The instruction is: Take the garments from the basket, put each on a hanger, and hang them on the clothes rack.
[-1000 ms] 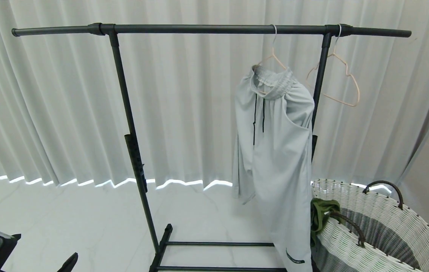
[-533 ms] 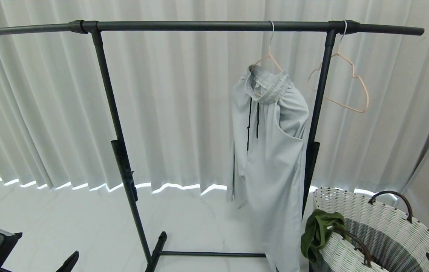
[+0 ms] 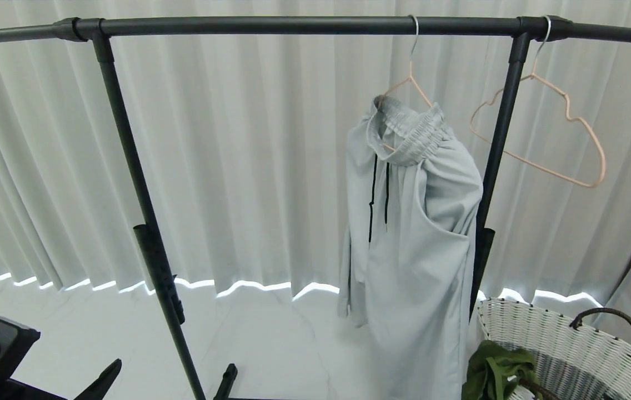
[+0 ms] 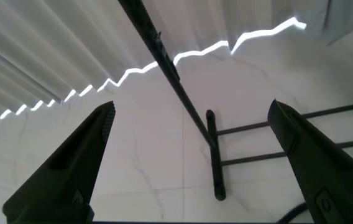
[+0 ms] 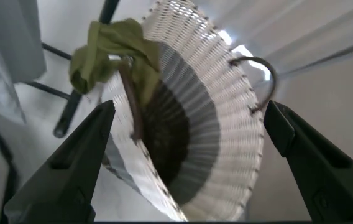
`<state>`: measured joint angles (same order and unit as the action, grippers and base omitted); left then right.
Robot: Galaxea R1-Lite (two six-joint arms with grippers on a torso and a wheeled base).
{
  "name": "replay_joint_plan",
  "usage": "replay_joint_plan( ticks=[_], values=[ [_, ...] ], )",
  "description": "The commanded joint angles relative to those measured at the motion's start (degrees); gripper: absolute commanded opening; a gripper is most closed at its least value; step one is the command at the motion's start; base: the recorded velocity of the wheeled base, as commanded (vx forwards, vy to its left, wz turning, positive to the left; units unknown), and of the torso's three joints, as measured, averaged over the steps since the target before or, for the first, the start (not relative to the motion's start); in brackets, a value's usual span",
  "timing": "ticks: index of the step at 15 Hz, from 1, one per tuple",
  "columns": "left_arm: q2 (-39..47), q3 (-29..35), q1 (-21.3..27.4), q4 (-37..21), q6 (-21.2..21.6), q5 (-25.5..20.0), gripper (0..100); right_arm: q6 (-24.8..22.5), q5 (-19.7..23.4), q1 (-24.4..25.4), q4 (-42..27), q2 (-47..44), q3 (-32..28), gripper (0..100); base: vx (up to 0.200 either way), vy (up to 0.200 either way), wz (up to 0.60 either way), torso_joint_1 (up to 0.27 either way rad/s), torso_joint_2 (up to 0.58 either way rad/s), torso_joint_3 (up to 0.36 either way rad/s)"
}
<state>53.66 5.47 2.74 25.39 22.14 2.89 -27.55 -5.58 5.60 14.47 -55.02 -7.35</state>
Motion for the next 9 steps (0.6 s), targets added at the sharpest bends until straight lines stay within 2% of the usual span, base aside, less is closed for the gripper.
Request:
replay_joint_plan(
  ticks=[1, 3, 5, 8, 9],
  values=[
    [2.41, 0.5, 0.07, 0.01, 0.01, 0.01, 100, 1.18, 1.54, 0.03, 0.12, -4.66, 0.23, 100, 0.0, 0.0, 0.0, 0.0, 0.0, 0.0],
    [2.59, -0.02, 0.25, 0.01, 0.01, -0.08, 100, 3.29, 2.42, 0.12, 0.38, -9.58, 0.32, 100, 0.0, 0.0, 0.0, 0.0, 0.0, 0.0],
    [3.03, -0.02, 0.33, 0.01, 0.1, -0.6, 100, 7.6, 2.51, 1.79, 0.47, -14.68, 0.32, 100, 0.0, 0.0, 0.0, 0.0, 0.0, 0.0],
    [3.55, 0.33, 0.42, 0.01, 0.45, -2.01, 100, 16.48, 2.68, 8.47, 4.16, -23.21, -0.12, 100, 0.0, 0.0, 0.0, 0.0, 0.0, 0.0],
    [3.73, 0.06, 0.42, 0.01, 0.45, -2.19, 100, 19.73, 2.6, 11.37, 9.52, -29.71, -0.21, 100, 0.0, 0.0, 0.0, 0.0, 0.0, 0.0]
  ],
)
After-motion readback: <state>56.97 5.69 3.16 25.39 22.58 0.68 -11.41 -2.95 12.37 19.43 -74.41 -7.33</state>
